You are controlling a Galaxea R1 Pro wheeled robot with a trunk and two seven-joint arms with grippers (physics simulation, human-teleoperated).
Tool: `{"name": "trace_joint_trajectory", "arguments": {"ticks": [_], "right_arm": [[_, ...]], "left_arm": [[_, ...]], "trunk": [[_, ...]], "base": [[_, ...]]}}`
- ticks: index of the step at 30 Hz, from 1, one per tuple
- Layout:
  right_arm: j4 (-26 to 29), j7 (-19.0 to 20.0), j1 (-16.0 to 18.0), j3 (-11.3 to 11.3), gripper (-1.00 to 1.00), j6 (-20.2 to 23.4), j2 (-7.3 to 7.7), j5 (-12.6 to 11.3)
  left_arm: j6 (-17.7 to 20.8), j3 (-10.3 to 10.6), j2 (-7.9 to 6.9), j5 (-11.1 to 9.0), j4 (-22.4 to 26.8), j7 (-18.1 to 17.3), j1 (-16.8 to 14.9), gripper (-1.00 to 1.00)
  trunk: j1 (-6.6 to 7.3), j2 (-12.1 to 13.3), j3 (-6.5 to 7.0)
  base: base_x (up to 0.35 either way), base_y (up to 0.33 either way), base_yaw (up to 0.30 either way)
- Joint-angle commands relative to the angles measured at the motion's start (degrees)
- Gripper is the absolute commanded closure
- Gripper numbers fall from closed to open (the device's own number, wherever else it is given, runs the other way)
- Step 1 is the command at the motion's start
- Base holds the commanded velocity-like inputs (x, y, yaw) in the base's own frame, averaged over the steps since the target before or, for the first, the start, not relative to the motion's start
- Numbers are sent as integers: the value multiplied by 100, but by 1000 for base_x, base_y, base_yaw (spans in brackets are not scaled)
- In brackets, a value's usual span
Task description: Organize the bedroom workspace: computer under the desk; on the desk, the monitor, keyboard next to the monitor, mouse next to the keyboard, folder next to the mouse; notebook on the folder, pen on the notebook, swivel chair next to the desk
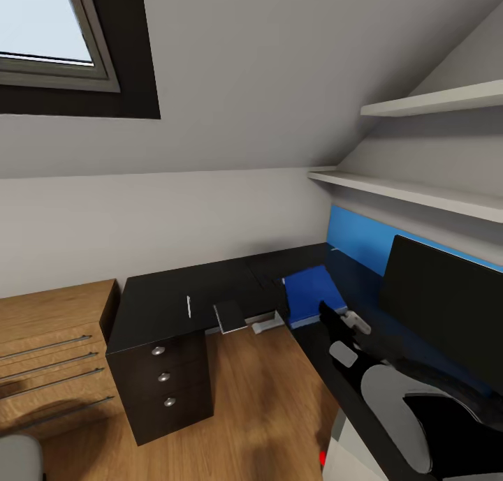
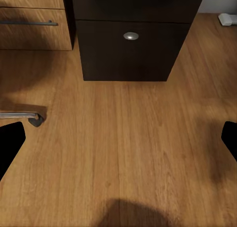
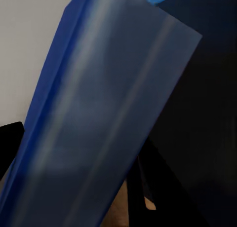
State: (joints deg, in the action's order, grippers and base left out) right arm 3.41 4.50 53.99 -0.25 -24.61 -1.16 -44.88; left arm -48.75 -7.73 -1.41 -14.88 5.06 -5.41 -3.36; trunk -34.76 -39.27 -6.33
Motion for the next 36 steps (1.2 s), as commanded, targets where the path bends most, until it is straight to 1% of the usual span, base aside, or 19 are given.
{"name": "trace_joint_trajectory", "arguments": {"ticks": [1, 4, 11, 13, 15, 17, 18, 19, 20, 21, 22, 23, 24, 25, 26, 28, 29, 31, 36], "right_arm": [[-24, 9, 7, 15, 100, -112, -21, -71], [-61, -117, 7, 16, 100, -348, -110, -69], [-184, -181, 7, 9, 100, -436, -292, -89], [-218, -185, 7, 7, 100, -438, -346, -156], [-235, -186, 7, 4, 100, -438, -405, -339], [-247, -186, 7, 5, 100, -436, -452, -635], [-252, -186, 7, 6, 100, -432, -477, -876], [-254, -186, 7, 6, 100, -430, -488, -1007], [-263, -186, 7, 7, 100, -427, -510, -1276], [-273, -186, 7, 7, 100, -426, -520, -1411], [-296, -186, 7, 7, 100, -424, -535, -1680], [-305, -186, 7, 7, 100, -424, -540, -1814], [-318, -186, 7, 8, 100, -423, -549, -2072], [-322, -186, 7, 8, 100, -423, -553, -2194], [-329, -186, 7, 8, 100, -421, -558, -2422], [-335, -186, 7, 8, 100, -416, -562, -2624], [-342, -186, 7, 8, 100, -412, -568, -2787], [-352, -186, 7, 8, 100, -407, -586, -2934], [-377, -179, 7, 8, 100, -405, -665, -3063]], "left_arm": [[-11, -45, 1, -15, -5, -57, -4, -100], [-11, -45, 1, -15, -5, -57, -4, -100], [-11, -45, 1, -15, -5, -57, -3, -100], [-11, -45, 1, -15, -5, -57, -3, -100], [-13, -45, 1, -15, -5, -57, -2, -100], [-16, -45, 1, -15, -5, -57, -4, -100], [-18, -48, 1, -15, -5, -58, -5, -100], [-18, -49, 1, -15, -5, -58, -5, -100], [-19, -51, 1, -16, -5, -58, -4, -100], [-19, -51, 1, -16, -5, -57, -3, -100], [-19, -52, 1, -15, -5, -57, -4, -100], [-20, -52, 1, -15, -5, -57, -5, -100], [-20, -50, 1, -15, -5, -57, -2, -100], [-20, -50, 1, -15, -5, -57, -3, -100], [-23, -52, 1, -15, -5, -59, -3, -100], [-25, -52, 1, -15, -5, -60, -4, -100], [-28, -53, 1, -15, -5, -59, -4, -100], [-31, -52, 1, -15, -5, -59, -4, -100], [-34, -53, 1, -15, -5, -62, -5, -100]], "trunk": [[-2, -8, -10], [-2, -8, -10], [-2, -8, -10], [-2, -8, -10], [-2, -8, -10], [-2, -8, -10], [-2, -8, -10], [-2, -8, -10], [-2, -8, -10], [-2, -8, -10], [-2, -8, -10], [-2, -8, -10], [-2, -8, -10], [-2, -8, -10], [-2, -8, -10], [-2, -8, -10], [-2, -8, -10], [-2, -8, -10], [-2, -8, -10]], "base": [[0, 0, 0], [0, 0, 0], [0, 0, 0], [0, 0, 0], [0, 0, 0], [2, 0, 0], [52, 0, 0], [94, 0, 0], [177, 0, 0], [208, 0, 0], [254, 0, 0], [270, 0, 0], [272, 0, 0], [243, 0, 0], [160, 0, 0], [115, 0, 0], [66, 0, 0], [43, 0, 0], [16, 0, 0]]}}
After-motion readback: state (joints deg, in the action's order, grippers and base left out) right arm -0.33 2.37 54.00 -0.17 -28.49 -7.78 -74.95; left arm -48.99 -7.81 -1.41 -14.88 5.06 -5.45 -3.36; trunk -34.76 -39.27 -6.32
